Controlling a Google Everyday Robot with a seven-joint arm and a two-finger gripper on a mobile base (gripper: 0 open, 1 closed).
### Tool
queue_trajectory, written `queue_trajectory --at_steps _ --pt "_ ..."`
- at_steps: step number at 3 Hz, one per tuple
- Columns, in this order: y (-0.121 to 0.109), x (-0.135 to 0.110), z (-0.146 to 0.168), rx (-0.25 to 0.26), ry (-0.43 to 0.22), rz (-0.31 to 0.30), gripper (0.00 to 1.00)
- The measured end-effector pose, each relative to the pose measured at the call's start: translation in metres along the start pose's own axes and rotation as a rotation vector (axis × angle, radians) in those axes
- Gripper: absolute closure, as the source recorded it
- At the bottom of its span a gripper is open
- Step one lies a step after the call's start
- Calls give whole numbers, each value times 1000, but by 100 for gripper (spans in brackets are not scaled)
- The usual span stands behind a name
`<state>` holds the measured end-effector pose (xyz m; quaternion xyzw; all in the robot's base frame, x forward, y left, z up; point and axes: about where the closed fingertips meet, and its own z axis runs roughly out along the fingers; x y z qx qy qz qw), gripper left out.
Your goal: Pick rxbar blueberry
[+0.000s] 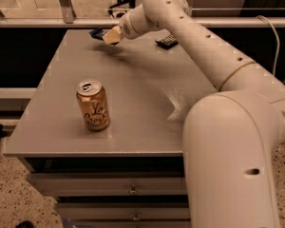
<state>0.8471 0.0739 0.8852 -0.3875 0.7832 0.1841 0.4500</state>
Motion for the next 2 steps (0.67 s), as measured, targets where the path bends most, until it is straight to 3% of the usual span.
queue_trajectory --at_steps 2 --pt "21 -26 -85 -61 -134 -62 100"
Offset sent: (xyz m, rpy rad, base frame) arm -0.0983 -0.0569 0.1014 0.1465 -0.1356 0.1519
